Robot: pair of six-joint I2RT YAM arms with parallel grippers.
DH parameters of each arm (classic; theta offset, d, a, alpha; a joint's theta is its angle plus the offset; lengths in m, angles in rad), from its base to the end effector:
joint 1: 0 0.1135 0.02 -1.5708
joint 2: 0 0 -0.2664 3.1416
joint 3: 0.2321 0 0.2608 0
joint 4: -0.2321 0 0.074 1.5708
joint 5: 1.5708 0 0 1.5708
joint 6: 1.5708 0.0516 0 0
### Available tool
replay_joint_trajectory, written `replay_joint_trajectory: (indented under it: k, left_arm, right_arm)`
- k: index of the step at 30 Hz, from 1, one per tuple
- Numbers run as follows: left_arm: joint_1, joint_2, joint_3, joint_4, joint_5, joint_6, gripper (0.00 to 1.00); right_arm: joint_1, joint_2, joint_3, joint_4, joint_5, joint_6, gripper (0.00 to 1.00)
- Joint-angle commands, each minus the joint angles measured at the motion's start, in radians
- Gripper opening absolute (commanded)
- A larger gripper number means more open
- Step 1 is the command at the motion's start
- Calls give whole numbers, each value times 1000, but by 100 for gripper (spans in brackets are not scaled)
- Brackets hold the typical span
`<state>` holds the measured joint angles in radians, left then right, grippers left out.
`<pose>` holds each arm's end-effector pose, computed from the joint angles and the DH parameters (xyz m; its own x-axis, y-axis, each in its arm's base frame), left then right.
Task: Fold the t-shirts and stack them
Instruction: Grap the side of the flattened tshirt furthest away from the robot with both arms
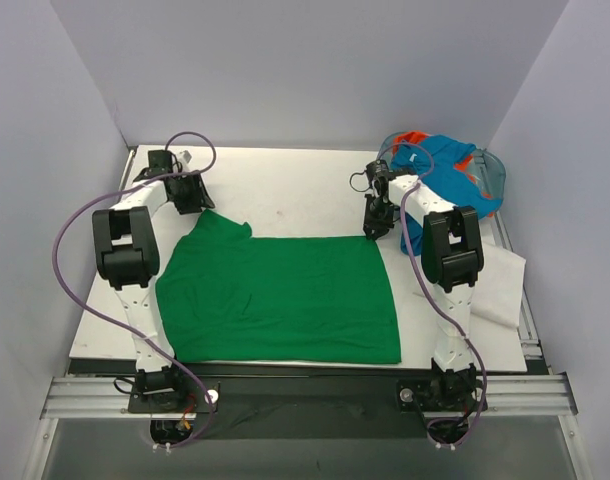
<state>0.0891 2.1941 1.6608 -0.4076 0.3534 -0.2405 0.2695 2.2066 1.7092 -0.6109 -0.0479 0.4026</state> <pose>0.4963 0.0264 0.1535 -0.8102 -0.2967 -0.5055 -0.0756 0.9081 -0.4119 0.4677 0.1317 0.1471 -0.9059 0.1558 -0.3937 0.0744 0.9739 0.2142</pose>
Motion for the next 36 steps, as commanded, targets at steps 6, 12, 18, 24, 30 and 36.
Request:
replay_joint_trajectory:
  k: [6,12,18,24,30,36]
  left_arm:
    - [-15,52,73,-45,-5,33,56]
    - [-25,70,88,-63,4,35,37]
    - [-31,72,77,-73,10,35,22]
    - [-29,69,79,-47,38,0,0]
    - [-28,88,155,10,82,-75,0]
    - [-28,128,261,43,121,-118,0]
  right_arm:
    - [0,8,-25,-46,19,16,17]
    - [0,10,-26,-46,23,16,16]
    - [-1,2,-16,-46,29,25,8]
    - [-6,-2,18,-66,74,47,0]
    - [-12,-8,69,-78,105,42,0]
    - [-15,39,193,-102,105,24,0]
